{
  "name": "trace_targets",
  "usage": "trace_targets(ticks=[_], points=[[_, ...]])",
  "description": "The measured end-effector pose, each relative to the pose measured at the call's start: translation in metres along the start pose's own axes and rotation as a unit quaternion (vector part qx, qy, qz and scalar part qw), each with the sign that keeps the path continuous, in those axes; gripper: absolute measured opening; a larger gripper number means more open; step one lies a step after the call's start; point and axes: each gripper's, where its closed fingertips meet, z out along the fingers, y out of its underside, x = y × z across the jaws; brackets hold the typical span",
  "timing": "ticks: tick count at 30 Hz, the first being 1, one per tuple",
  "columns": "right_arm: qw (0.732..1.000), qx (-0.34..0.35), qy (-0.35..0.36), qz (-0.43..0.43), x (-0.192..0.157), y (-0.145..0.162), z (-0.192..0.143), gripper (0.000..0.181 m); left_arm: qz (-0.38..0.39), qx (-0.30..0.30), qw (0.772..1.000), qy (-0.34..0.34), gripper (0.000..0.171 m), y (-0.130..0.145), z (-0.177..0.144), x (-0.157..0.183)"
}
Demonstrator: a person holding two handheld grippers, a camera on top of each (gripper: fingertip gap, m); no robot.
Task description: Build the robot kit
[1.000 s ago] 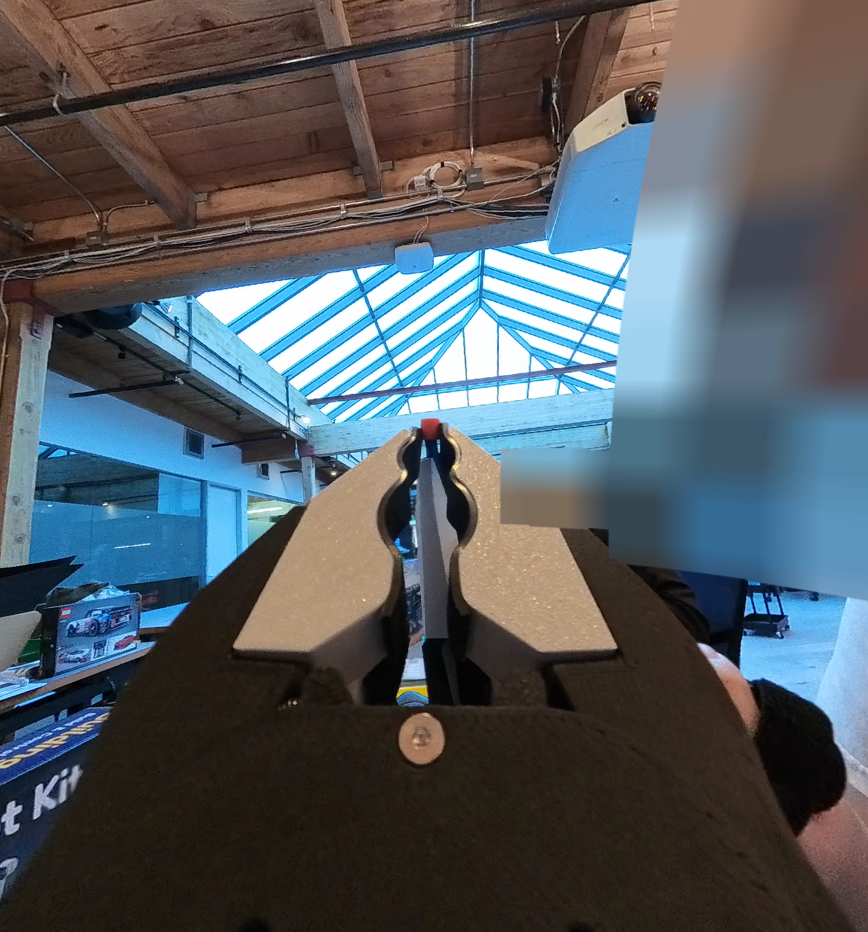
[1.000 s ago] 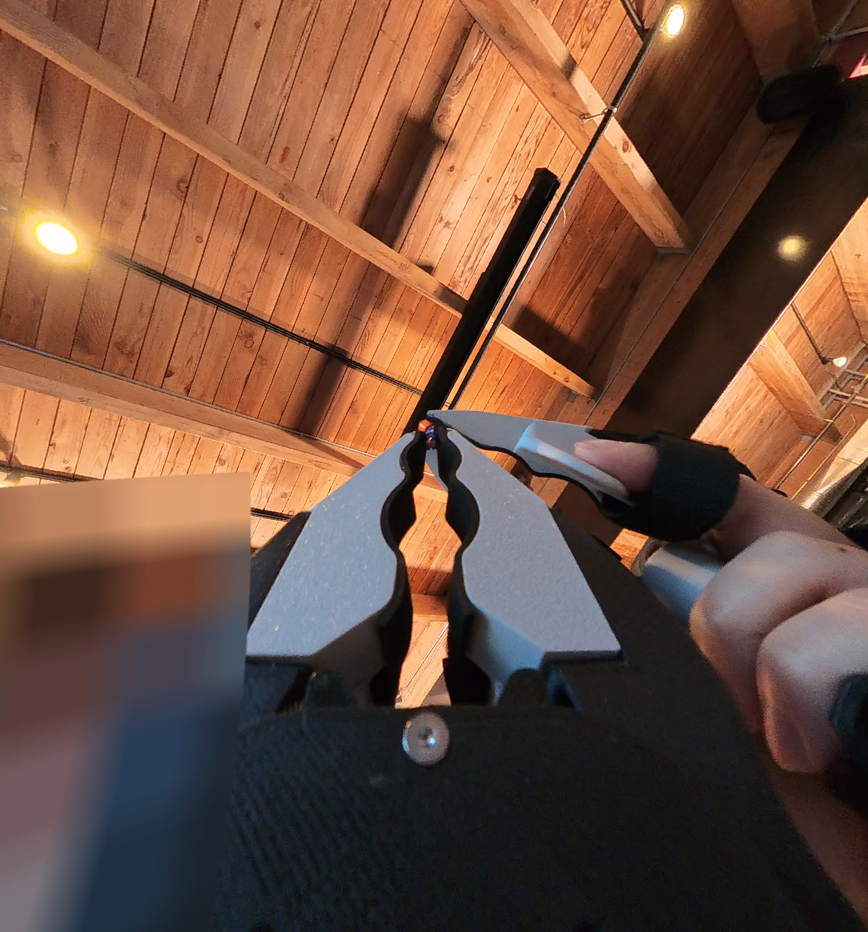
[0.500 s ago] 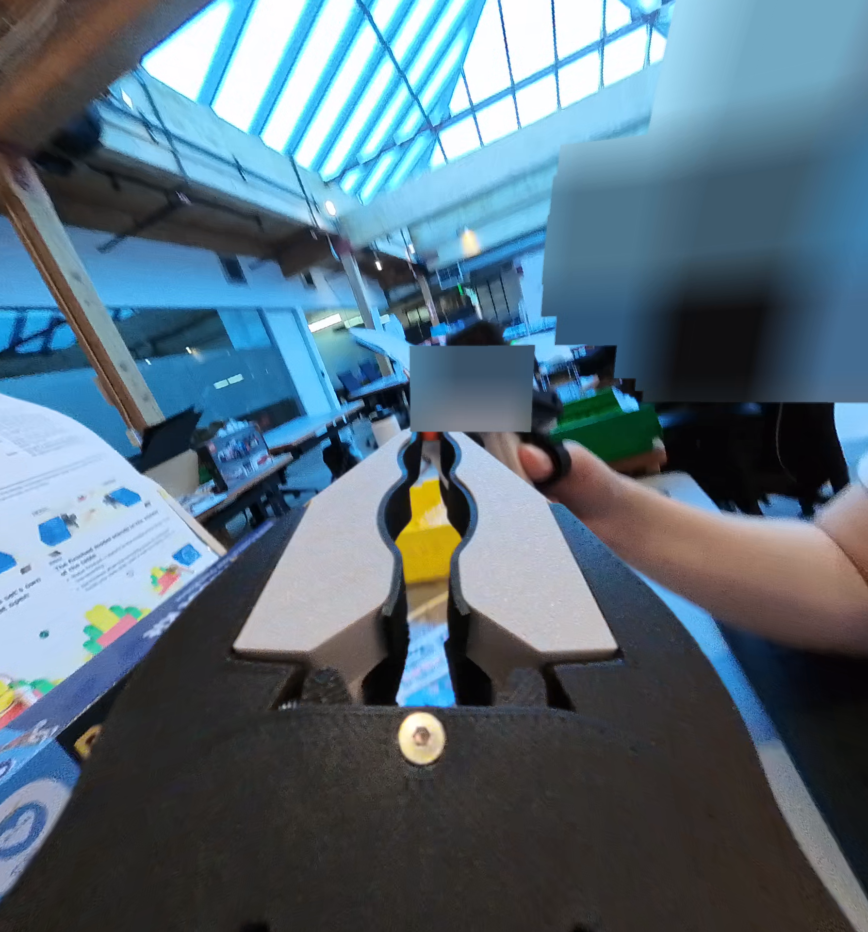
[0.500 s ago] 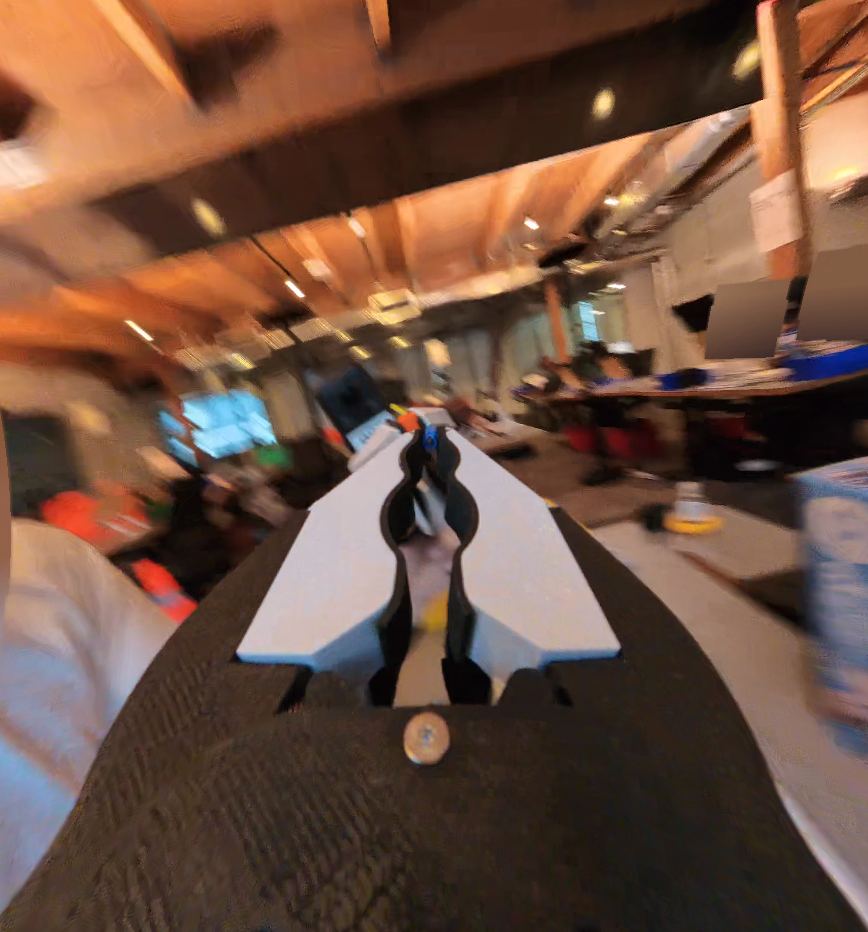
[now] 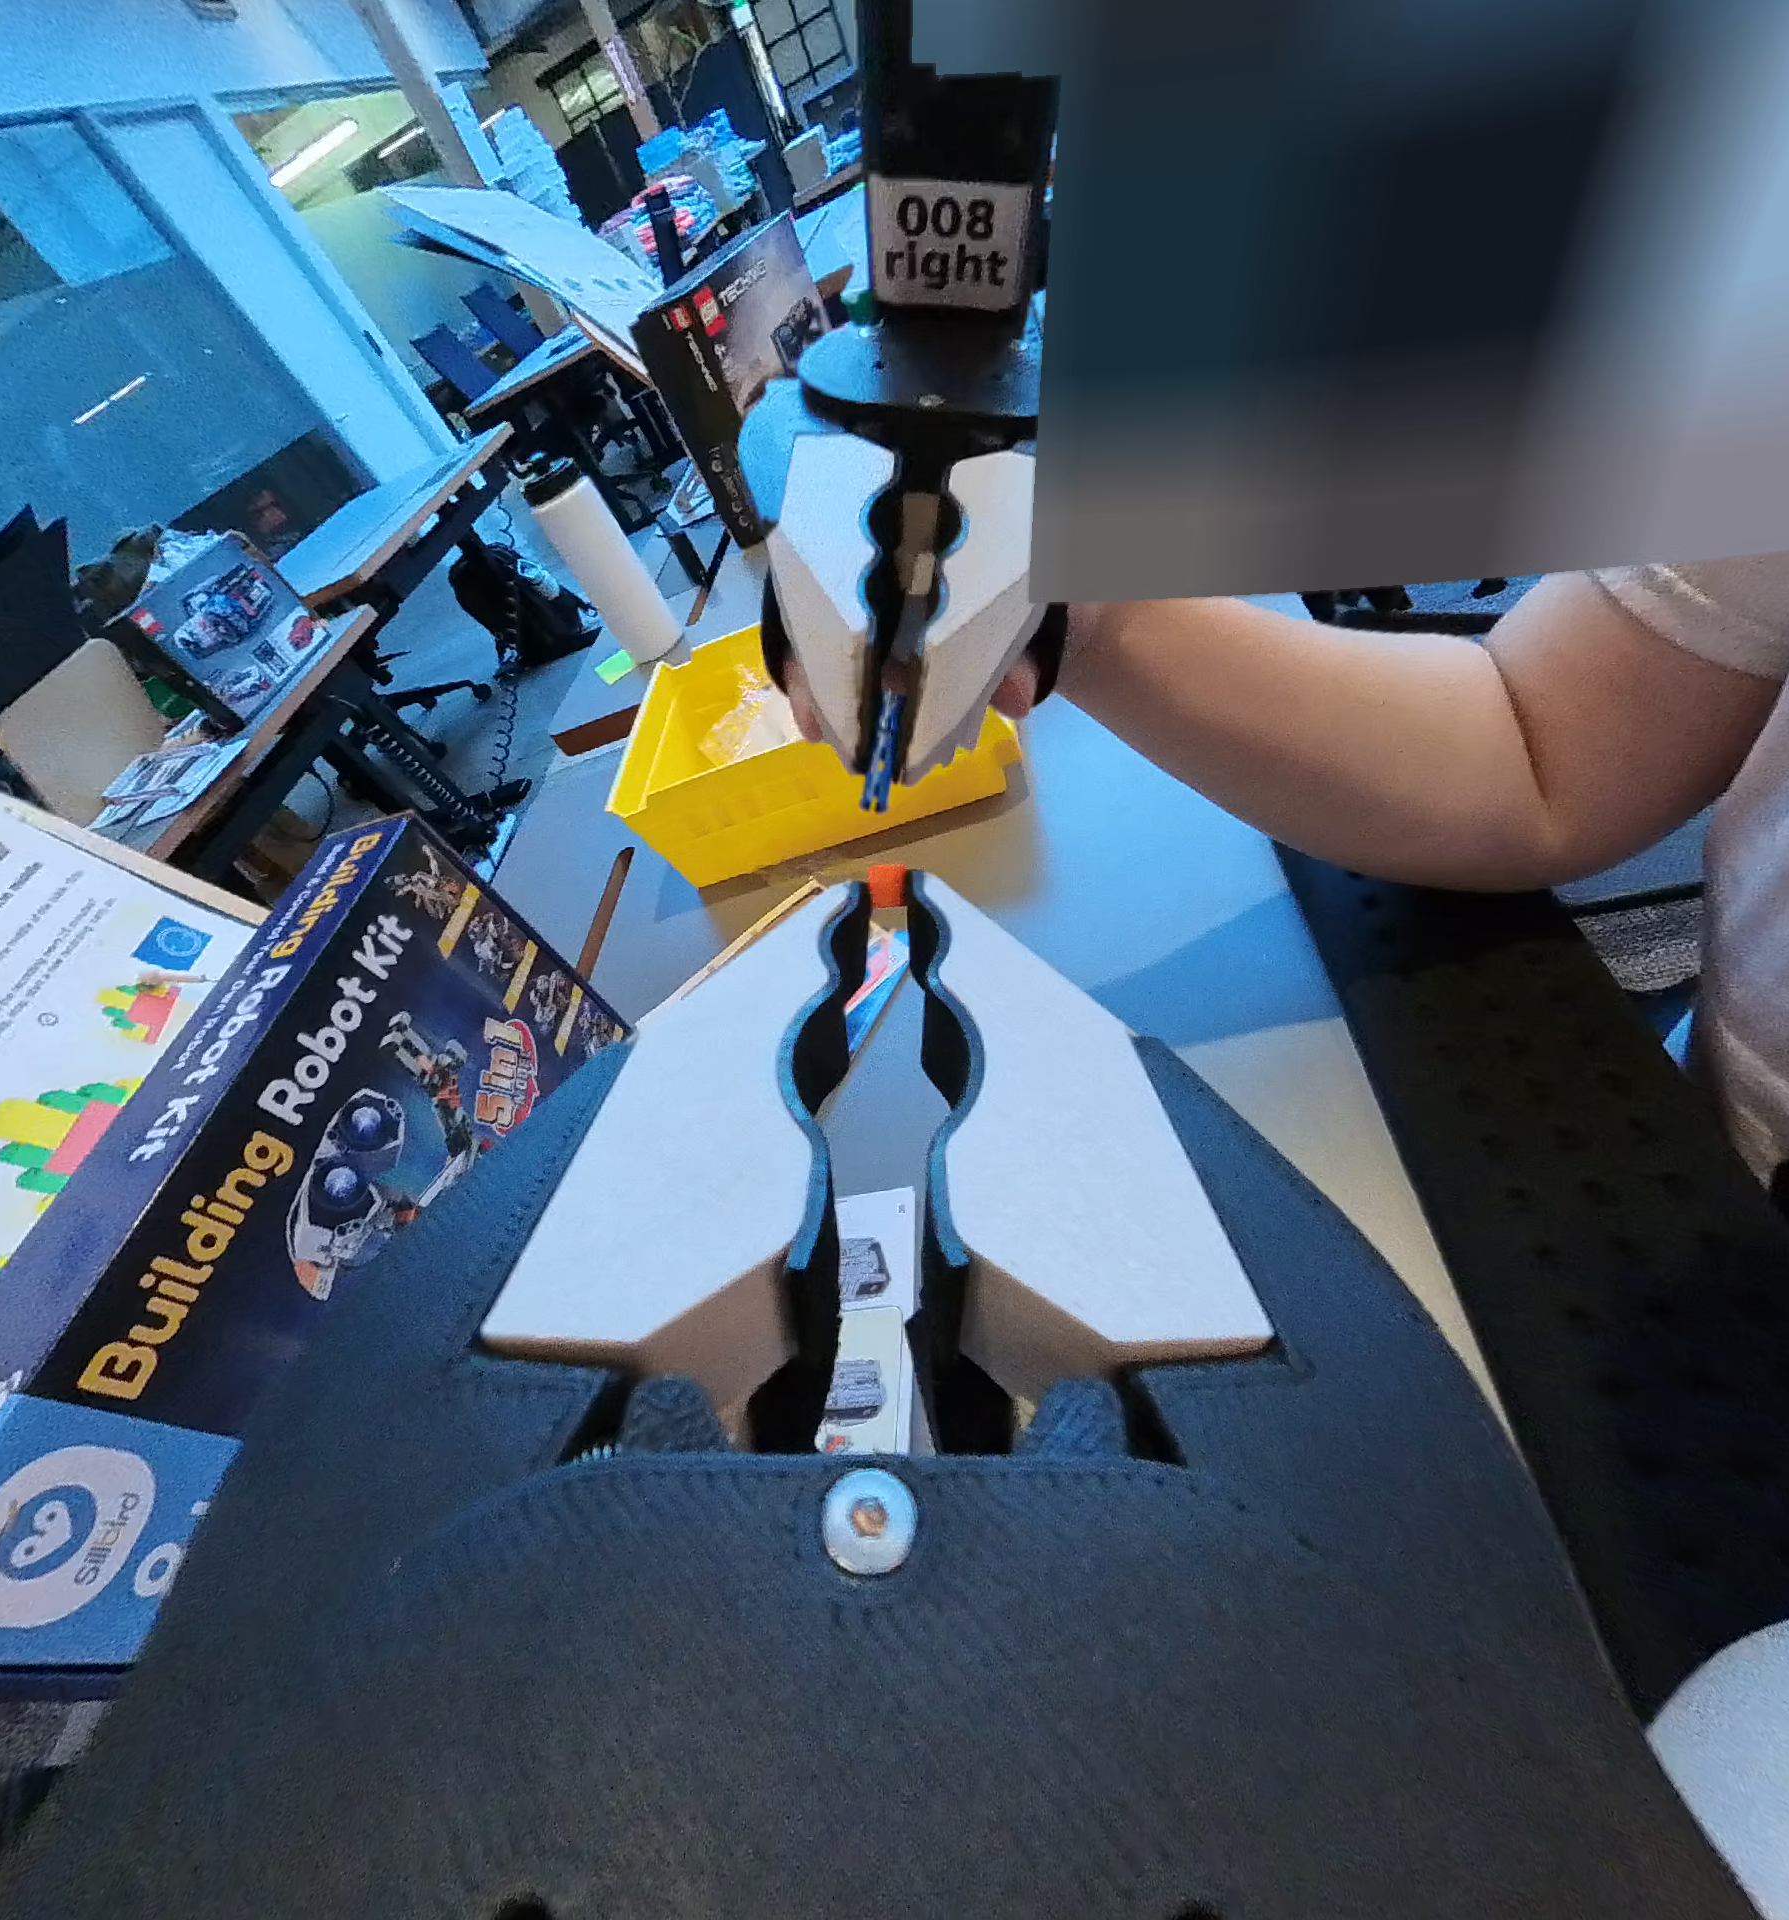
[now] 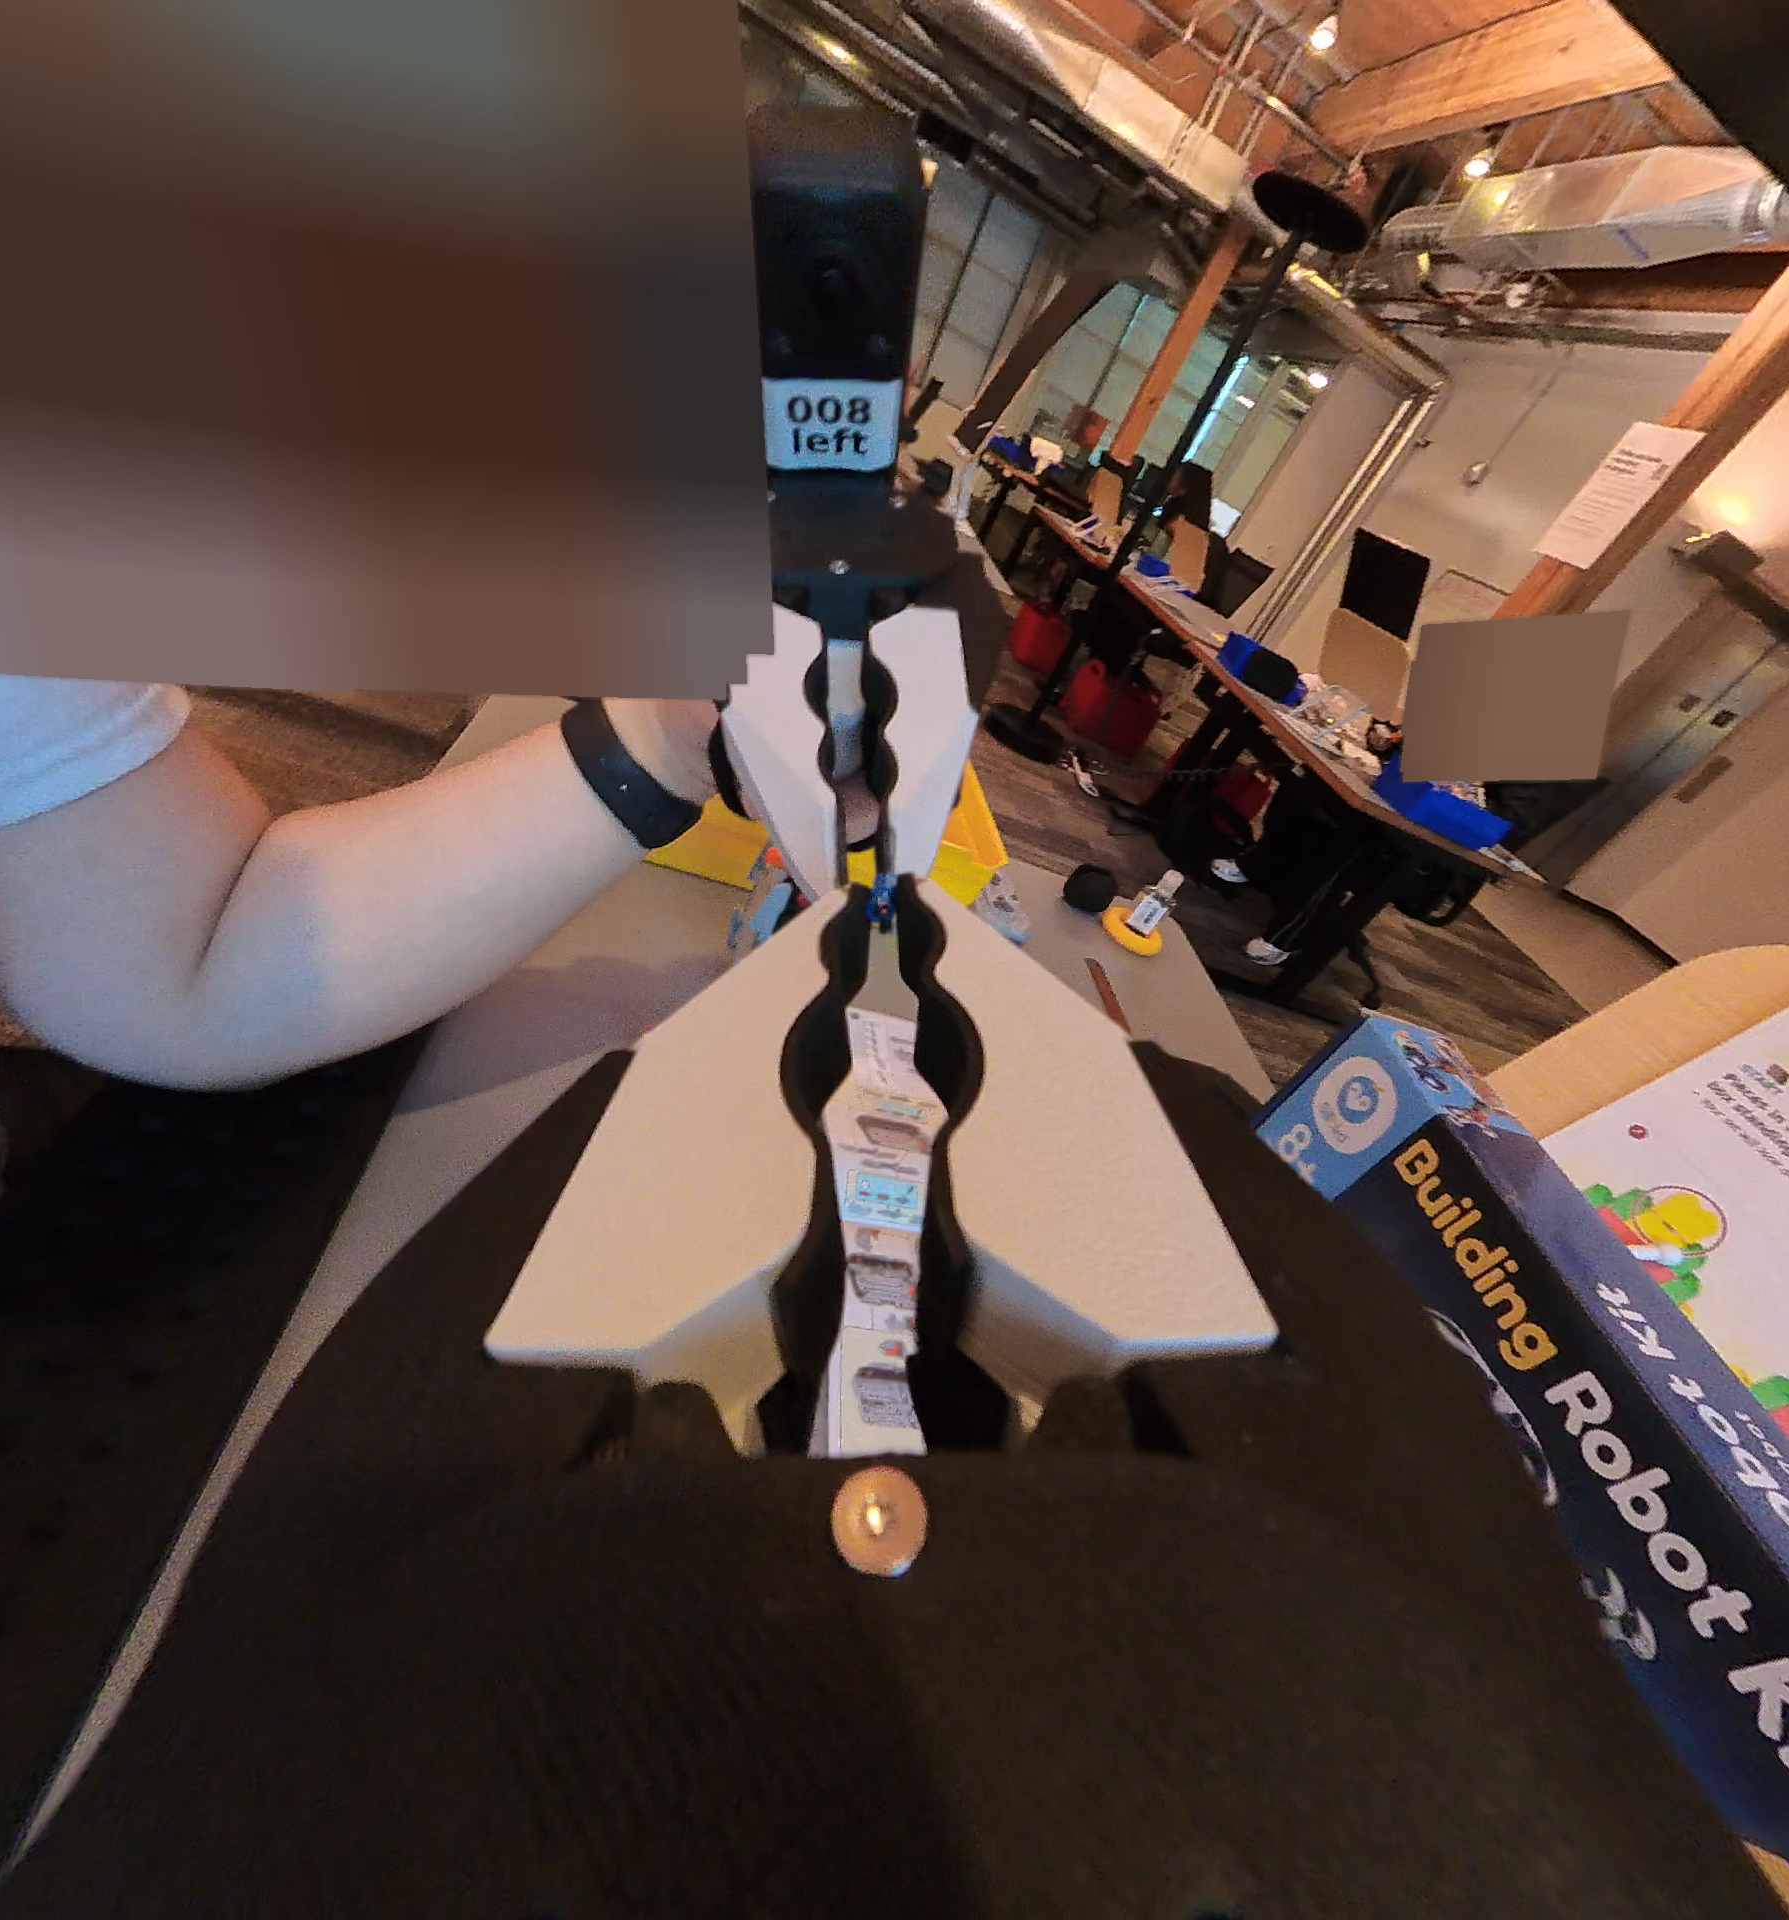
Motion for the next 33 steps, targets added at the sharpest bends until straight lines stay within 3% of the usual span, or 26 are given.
trace_targets(ticks=[5,16,33], points=[[0.999,-0.001,-0.020,-0.040,-0.011,0.002,0.001,0.004,-0.005,-0.010,1.000,0.018,0.006,0.001,0.001,0.007],[0.998,-0.009,-0.042,-0.043,-0.018,0.009,0.003,0.004,-0.017,0.002,0.998,0.054,0.006,0.000,0.001,0.013],[0.992,-0.094,-0.080,-0.035,-0.031,0.038,0.005,0.004,-0.066,-0.084,0.988,0.114,0.005,0.027,0.009,0.026]])
